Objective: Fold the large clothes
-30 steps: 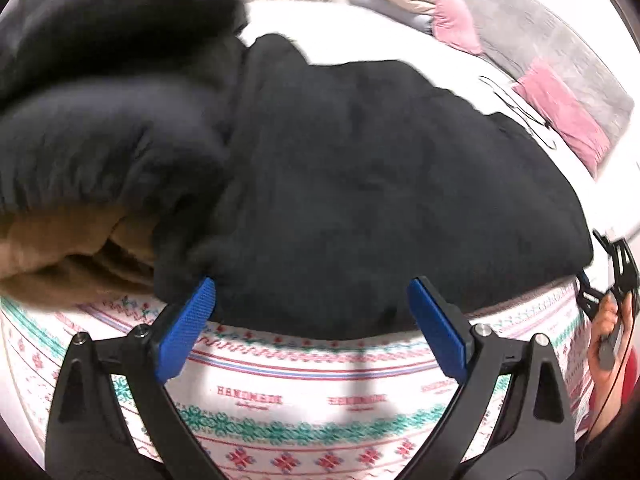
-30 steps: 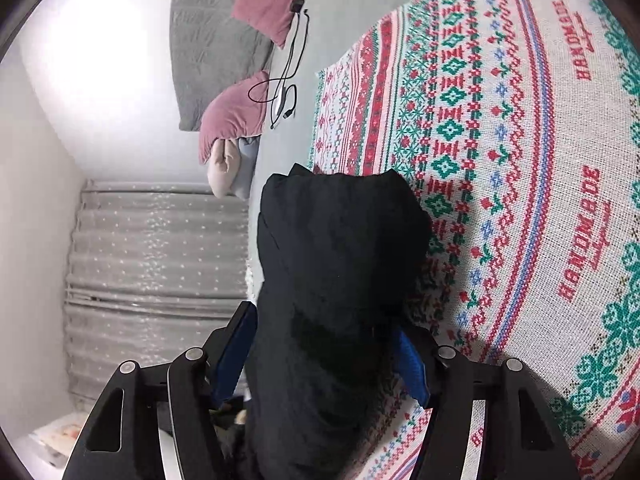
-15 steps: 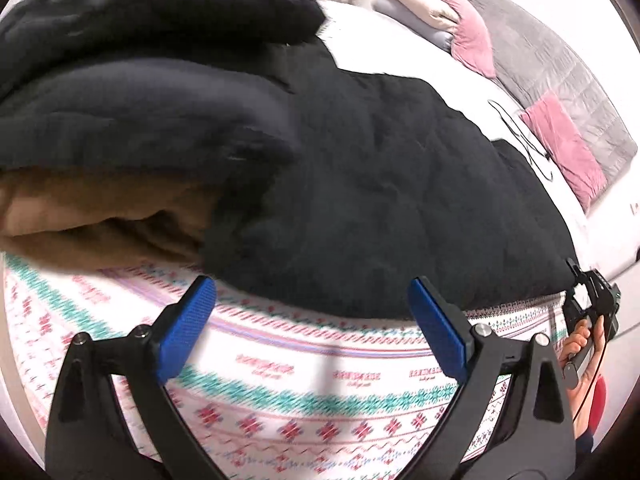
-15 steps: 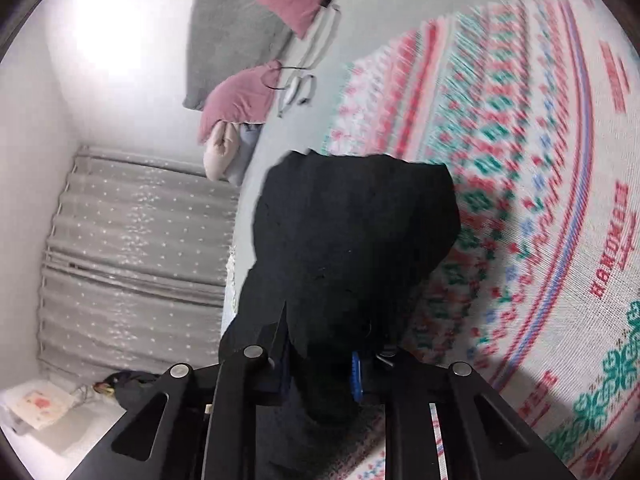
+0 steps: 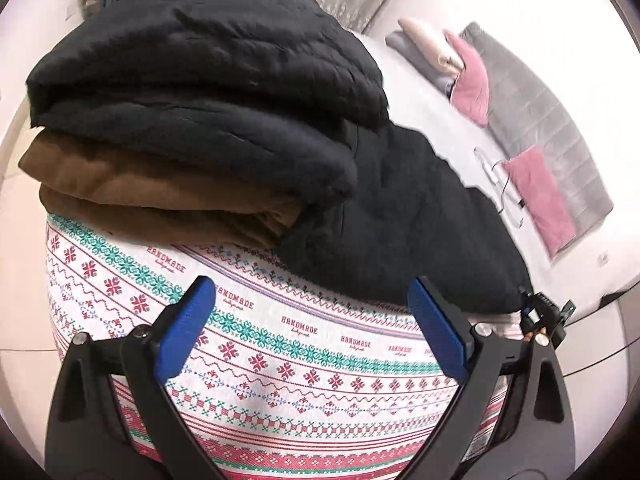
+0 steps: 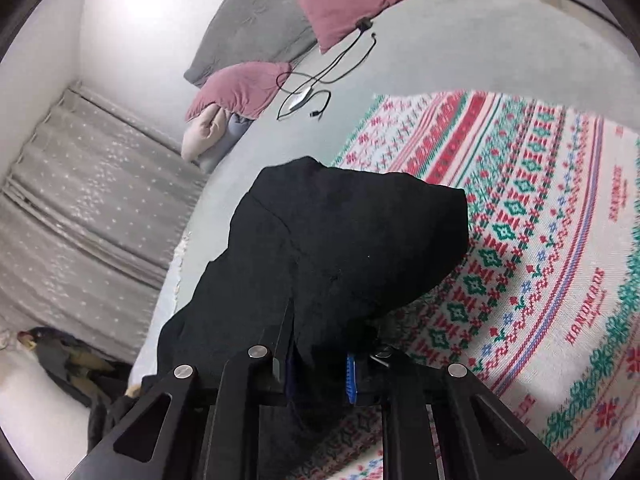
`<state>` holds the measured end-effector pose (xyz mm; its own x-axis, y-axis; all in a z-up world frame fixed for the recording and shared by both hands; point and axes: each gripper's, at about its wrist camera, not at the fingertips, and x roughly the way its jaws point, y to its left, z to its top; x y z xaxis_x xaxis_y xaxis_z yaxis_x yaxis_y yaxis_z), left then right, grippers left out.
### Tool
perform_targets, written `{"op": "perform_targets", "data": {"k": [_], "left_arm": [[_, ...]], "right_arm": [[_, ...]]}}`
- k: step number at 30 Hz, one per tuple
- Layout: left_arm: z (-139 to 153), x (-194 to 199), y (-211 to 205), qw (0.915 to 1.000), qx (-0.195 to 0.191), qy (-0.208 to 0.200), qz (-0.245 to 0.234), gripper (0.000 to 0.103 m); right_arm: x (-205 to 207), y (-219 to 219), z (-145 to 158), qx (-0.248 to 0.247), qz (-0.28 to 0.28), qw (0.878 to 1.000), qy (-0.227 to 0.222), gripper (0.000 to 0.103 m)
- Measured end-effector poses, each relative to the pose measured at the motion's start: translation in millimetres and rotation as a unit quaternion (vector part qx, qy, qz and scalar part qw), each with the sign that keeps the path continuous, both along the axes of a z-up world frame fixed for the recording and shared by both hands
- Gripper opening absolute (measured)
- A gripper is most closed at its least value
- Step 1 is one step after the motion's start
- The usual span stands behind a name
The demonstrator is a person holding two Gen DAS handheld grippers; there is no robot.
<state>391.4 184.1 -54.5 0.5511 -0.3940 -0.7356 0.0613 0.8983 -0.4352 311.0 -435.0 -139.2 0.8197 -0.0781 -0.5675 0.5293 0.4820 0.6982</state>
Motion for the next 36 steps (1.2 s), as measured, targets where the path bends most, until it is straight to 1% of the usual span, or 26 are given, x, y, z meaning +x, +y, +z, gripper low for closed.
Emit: {"op": "perform_targets", "data": {"k": [2,4,5,6,7,9,10,11,13,14,15,17,18,19,20,21,22,24,25,26,30,34,36], "left_arm": [[-4,3,11,0.9999,-0.008,0.008,0.001,0.097],[-5,6,23,0.9997,-0.018,0.015,0.008,0.097],[-4,8,30,0.9993,-0.031,0.013,0.015,0.097],[-2,9,38,0.9985,-0.048,0.012,0.024,0.097],[-1,9,43,0.9974,-0.064,0.012,0.03,0.097],[-1,9,48,0.9949,-0.093,0.01,0.038,0.097],[-1,9,49,0.994,-0.102,0.01,0.039,0.097],[0,8,49,0.9935,-0.107,0.008,0.038,0.097],[4,6,41,0.994,-0.106,-0.001,0.027,0.097],[7,4,28,0.9957,-0.091,-0.008,0.009,0.097],[8,2,13,0.9972,-0.074,-0.015,-0.007,0.097],[11,0,-24,0.9983,-0.031,-0.027,-0.041,0.097],[11,-1,-52,0.9969,0.005,-0.035,-0.07,0.097],[11,-1,-68,0.9951,0.024,-0.039,-0.087,0.097],[9,1,-94,0.9912,0.057,-0.047,-0.11,0.097],[6,4,-117,0.9876,0.084,-0.051,-0.123,0.097],[4,7,-129,0.9858,0.096,-0.051,-0.128,0.097],[-8,21,-169,0.9799,0.123,-0.04,-0.152,0.097],[-10,26,-180,0.9786,0.128,-0.037,-0.157,0.097],[-14,36,-200,0.9769,0.134,-0.033,-0.164,0.097],[-20,66,-256,0.9729,0.138,-0.028,-0.183,0.097],[-36,81,-294,0.9676,0.174,-0.017,-0.182,0.097],[-56,90,-309,0.9635,0.199,-0.001,-0.179,0.097]], "right_arm": [[8,10,20,-0.049,0.002,0.999,0.016,0.016],[16,35,52,-0.137,0.017,0.99,0.026,0.016],[20,46,64,-0.172,0.025,0.984,0.027,0.016],[25,61,80,-0.217,0.034,0.975,0.028,0.016],[32,83,99,-0.27,0.046,0.961,0.027,0.016],[40,111,123,-0.318,0.062,0.946,0.015,0.016],[42,122,135,-0.329,0.069,0.942,0.004,0.016],[46,126,141,-0.329,0.073,0.941,-0.005,0.016],[44,132,150,-0.312,0.075,0.947,-0.027,0.016],[39,130,148,-0.302,0.073,0.95,-0.031,0.016],[34,126,143,-0.29,0.071,0.954,-0.033,0.016],[26,107,125,-0.244,0.066,0.967,-0.034,0.016],[22,93,111,-0.212,0.063,0.975,-0.029,0.016],[17,79,97,-0.184,0.06,0.981,-0.024,0.016],[14,72,89,-0.171,0.058,0.983,-0.022,0.016],[10,63,79,-0.157,0.057,0.986,-0.02,0.016],[6,55,71,-0.14,0.057,0.988,-0.023,0.016],[5,40,62,-0.115,0.057,0.991,-0.03,0.016],[5,34,59,-0.102,0.058,0.992,-0.037,0.016],[6,31,59,-0.096,0.059,0.993,-0.043,0.016],[9,25,64,-0.085,0.069,0.992,-0.069,0.016],[14,30,71,-0.079,0.077,0.99,-0.088,0.016],[16,34,72,-0.077,0.079,0.99,-0.093,0.016]]}}
